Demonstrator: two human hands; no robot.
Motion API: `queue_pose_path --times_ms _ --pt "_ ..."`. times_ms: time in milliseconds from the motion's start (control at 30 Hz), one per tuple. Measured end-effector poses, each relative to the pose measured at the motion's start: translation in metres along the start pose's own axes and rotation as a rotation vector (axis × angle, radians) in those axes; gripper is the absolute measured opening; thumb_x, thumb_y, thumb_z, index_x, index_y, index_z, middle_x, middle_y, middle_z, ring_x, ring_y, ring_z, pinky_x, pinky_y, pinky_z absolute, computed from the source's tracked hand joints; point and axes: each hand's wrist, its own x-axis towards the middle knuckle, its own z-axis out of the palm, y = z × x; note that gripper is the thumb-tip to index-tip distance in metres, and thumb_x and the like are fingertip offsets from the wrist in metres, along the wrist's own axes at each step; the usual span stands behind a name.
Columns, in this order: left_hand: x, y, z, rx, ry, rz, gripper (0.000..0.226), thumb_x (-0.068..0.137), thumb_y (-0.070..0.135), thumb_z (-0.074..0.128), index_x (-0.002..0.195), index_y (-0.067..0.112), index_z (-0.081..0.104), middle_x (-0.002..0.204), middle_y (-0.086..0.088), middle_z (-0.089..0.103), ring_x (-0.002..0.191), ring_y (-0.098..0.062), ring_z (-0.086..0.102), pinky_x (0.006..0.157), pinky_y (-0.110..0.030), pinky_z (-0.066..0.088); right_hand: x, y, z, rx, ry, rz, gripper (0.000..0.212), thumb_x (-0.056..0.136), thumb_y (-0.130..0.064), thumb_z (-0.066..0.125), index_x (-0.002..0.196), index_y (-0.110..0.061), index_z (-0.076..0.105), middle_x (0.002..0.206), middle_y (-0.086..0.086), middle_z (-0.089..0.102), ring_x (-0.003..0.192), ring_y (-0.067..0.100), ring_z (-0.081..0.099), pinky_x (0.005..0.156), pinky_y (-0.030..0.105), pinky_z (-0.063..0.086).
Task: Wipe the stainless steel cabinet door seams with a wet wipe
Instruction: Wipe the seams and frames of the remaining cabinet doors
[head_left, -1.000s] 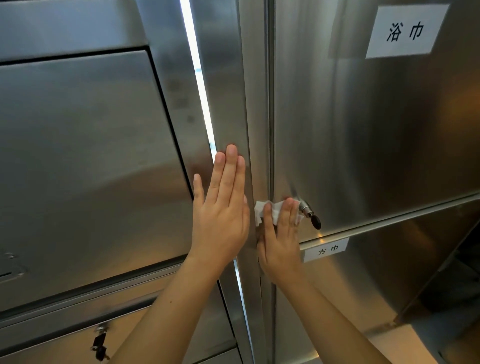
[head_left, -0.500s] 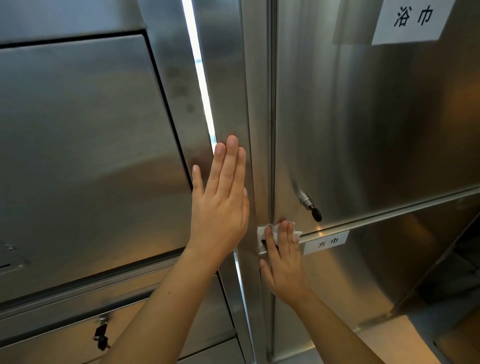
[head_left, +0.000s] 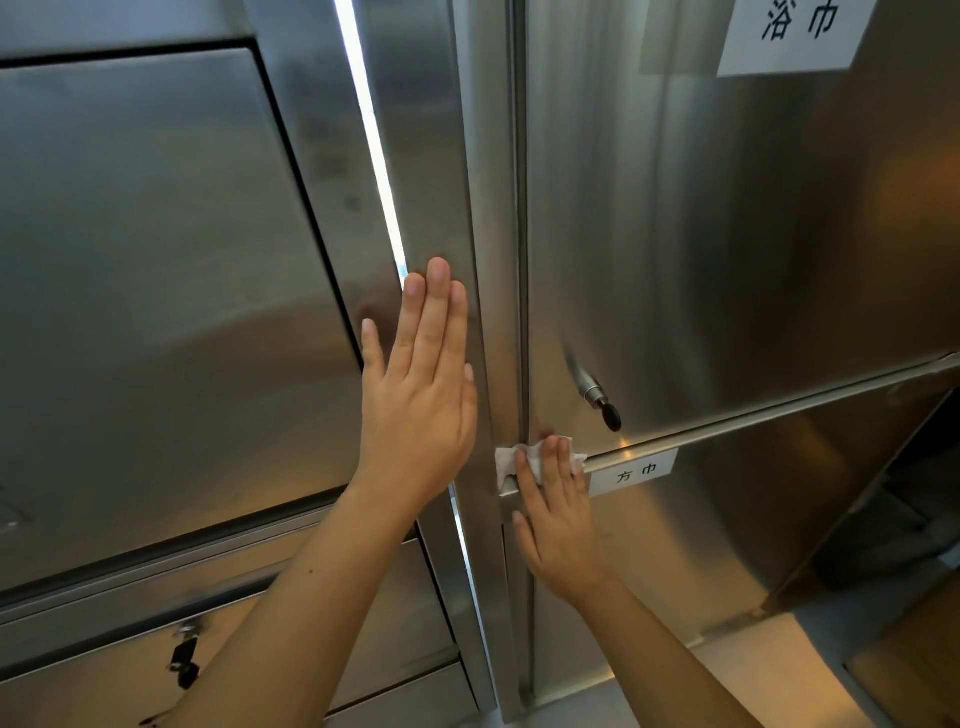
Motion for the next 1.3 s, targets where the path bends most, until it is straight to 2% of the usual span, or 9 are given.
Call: queue_pose_path --times_ms 167,467,600,767,900,1000,1167,1233,1300 --pt "0.000 -0.001 -0.004 -0.025 -0.018 0.000 0.062 0.092 0.018 0.034 0.145 0.007 0.004 0.151 -0.002 -0.002 0.141 -0.012 -0.012 0.113 -0.050 -0.001 -0.001 -0.002 -0.006 0.092 -0.001 0.008 0.075 0.090 -0.027 0.037 0.148 -0.013 -0.007 0.156 0.004 -0.017 0.143 0.026 -0.005 0.116 0.041 0.001" --pt "0.000 -0.002 -0.009 -0.022 -0.057 0.001 0.060 0.093 0.020 0.031 0.145 0.008 0.004 0.152 -0.002 -0.003 0.141 -0.013 -0.010 0.112 -0.052 0.003 -0.001 -0.018 -0.026 0.209 0.139 -0.071 0.071 0.092 -0.025 0.036 0.148 -0.007 -0.004 0.157 0.005 -0.012 0.144 0.023 -0.002 0.117 0.036 0.001" --pt "0.000 -0.001 -0.009 -0.017 -0.055 -0.003 0.062 0.093 0.021 0.031 0.146 0.008 0.002 0.152 0.000 -0.005 0.141 -0.013 -0.011 0.112 -0.051 0.002 0.001 -0.018 -0.021 0.196 0.032 -0.158 0.073 0.091 -0.025 0.038 0.148 -0.006 -0.003 0.157 0.009 -0.007 0.144 0.025 0.001 0.117 0.038 0.004" --pt "-0.001 -0.002 -0.009 -0.009 -0.051 0.001 0.062 0.093 0.021 0.031 0.146 0.009 0.000 0.152 0.002 -0.006 0.141 -0.013 -0.011 0.112 -0.049 0.001 0.009 -0.016 -0.007 0.075 -0.106 -0.169 0.079 0.091 -0.034 0.039 0.147 -0.006 -0.009 0.151 0.021 0.017 0.144 0.023 0.000 0.115 0.039 0.007" --pt "0.000 -0.002 -0.009 -0.001 -0.054 0.002 0.063 0.093 0.021 0.032 0.146 0.010 0.000 0.152 0.002 -0.007 0.141 -0.012 -0.012 0.112 -0.049 0.002 0.005 -0.017 -0.001 0.008 -0.144 -0.120 0.078 0.094 -0.048 0.030 0.147 -0.006 -0.009 0.155 0.015 0.001 0.143 0.027 0.004 0.115 0.043 0.004" --pt "0.000 -0.002 -0.010 -0.002 -0.061 -0.004 0.062 0.093 0.021 0.031 0.146 0.009 0.000 0.152 0.001 -0.007 0.141 -0.012 -0.012 0.112 -0.049 0.002 0.001 -0.017 -0.002 -0.015 -0.154 -0.111 0.078 0.094 -0.051 0.030 0.147 -0.007 -0.007 0.155 0.015 0.003 0.142 0.028 0.009 0.114 0.046 0.008" --pt "0.000 -0.001 -0.010 -0.001 -0.073 -0.014 0.061 0.093 0.022 0.030 0.145 0.009 0.001 0.152 0.000 -0.005 0.141 -0.011 -0.013 0.112 -0.049 0.002 -0.008 -0.021 -0.003 -0.025 -0.103 -0.134 0.068 0.091 -0.049 0.038 0.146 -0.017 0.018 0.150 0.019 0.023 0.138 0.035 0.025 0.109 0.054 0.024" --pt "0.000 0.000 -0.010 0.000 -0.074 -0.020 0.062 0.093 0.023 0.030 0.146 0.010 0.001 0.152 0.001 -0.006 0.141 -0.011 -0.012 0.112 -0.049 0.002 -0.005 -0.022 -0.004 -0.018 -0.091 -0.118 0.068 0.090 -0.049 0.038 0.147 -0.018 0.017 0.150 0.018 0.025 0.138 0.033 0.026 0.109 0.054 0.025" --pt "-0.001 0.000 -0.010 -0.003 -0.075 -0.024 0.062 0.093 0.023 0.030 0.146 0.010 0.000 0.152 0.001 -0.007 0.141 -0.012 -0.012 0.112 -0.049 0.002 0.005 -0.023 -0.008 -0.006 -0.074 -0.131 0.069 0.093 -0.049 0.034 0.149 -0.020 0.007 0.150 0.017 0.023 0.139 0.030 0.022 0.110 0.055 0.020"
